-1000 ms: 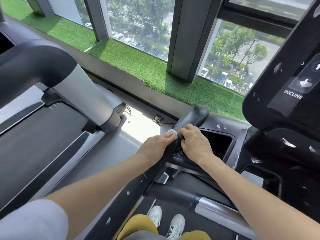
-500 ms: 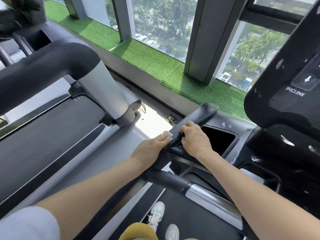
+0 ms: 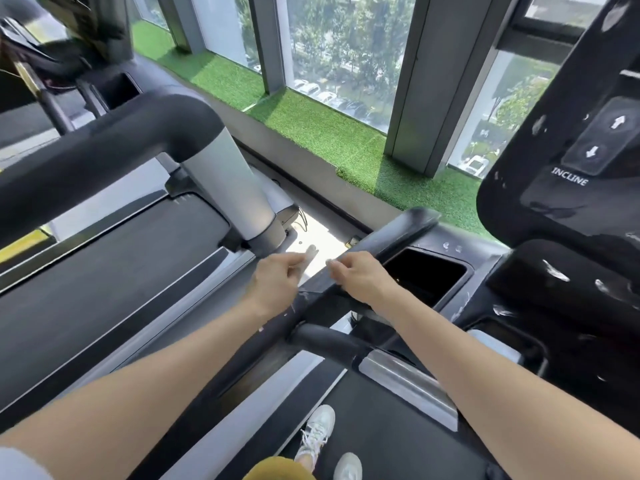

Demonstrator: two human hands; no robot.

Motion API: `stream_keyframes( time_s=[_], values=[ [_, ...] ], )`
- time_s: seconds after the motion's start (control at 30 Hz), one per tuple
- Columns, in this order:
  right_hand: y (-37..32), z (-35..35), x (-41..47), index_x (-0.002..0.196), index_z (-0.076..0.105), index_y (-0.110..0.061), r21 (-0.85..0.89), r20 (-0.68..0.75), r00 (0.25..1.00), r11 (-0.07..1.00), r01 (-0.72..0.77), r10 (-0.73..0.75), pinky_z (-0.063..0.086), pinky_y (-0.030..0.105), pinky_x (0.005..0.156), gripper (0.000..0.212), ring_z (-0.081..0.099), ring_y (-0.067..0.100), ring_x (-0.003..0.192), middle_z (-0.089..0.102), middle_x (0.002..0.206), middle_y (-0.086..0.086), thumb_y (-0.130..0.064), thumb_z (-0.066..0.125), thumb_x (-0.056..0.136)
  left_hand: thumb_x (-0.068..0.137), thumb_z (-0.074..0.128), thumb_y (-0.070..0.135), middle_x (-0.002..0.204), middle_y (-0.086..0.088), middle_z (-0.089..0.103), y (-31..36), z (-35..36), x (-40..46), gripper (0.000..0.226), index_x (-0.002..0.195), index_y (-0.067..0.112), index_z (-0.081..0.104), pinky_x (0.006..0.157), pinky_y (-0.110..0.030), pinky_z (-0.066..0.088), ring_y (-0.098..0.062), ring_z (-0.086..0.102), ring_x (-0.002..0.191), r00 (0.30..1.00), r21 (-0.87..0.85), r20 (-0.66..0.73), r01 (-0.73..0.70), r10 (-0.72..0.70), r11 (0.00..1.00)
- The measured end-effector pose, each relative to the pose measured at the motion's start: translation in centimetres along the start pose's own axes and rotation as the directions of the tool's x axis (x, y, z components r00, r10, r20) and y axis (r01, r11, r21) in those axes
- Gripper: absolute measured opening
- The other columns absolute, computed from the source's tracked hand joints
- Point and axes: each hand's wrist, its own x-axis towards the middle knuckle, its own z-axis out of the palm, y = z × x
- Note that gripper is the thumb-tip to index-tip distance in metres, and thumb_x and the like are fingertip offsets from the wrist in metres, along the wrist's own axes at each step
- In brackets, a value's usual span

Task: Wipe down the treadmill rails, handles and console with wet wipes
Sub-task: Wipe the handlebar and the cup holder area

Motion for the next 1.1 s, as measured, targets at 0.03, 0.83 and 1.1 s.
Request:
stream_keyframes(
  time_s=[0.03, 0.83, 1.1],
  values=[
    [-0.3, 0.3, 0.1, 0.1, 0.063, 0.003, 0.19, -0.018, 0.999, 0.981, -0.033, 0.037, 0.046, 0.039, 0.075, 0.041, 0.052, 0.02, 0.078, 0.056, 0.081, 0.007, -0.034, 0.046, 0.098, 0.095, 0.05, 0.017, 0.081, 0.0, 0.067, 1.3, 0.6, 0.3, 0.025, 0.108, 0.021, 0.071, 0.068, -0.021, 0.043, -0.018, 0.06, 0.079, 1.0, -0.067, -0.01, -0.012, 0.011, 0.998],
    [6.5, -8.2, 11.5, 0.117, 0.063, -0.016, -0.311, -0.456, 0.888, 0.924, -0.222, 0.06, 0.038, 0.033, 0.094, 0.034, 0.051, 0.026, 0.114, 0.059, 0.124, 0.006, -0.003, 0.04, 0.096, 0.093, 0.046, 0.004, 0.123, 0.007, 0.056, -0.9, 4.8, 7.2, 0.035, 0.122, 0.019, 0.059, 0.093, -0.019, 0.037, -0.008, 0.053, 0.113, 0.984, -0.297, 0.095, 0.172, -0.15, 0.939],
    [5.3, -4.4, 7.7, 0.138, 0.047, -0.016, -0.461, -0.183, 0.975, 0.887, 0.03, -0.129, 0.005, 0.025, 0.116, 0.056, 0.016, 0.011, 0.144, 0.03, 0.154, -0.002, 0.009, 0.033, 0.09, 0.093, 0.047, 0.004, 0.121, 0.001, 0.056, -3.4, 2.7, 4.0, 0.032, 0.12, 0.017, 0.06, 0.092, -0.019, 0.036, -0.01, 0.053, 0.112, 0.983, -0.222, 0.016, 0.184, -0.185, 0.958]
  ],
)
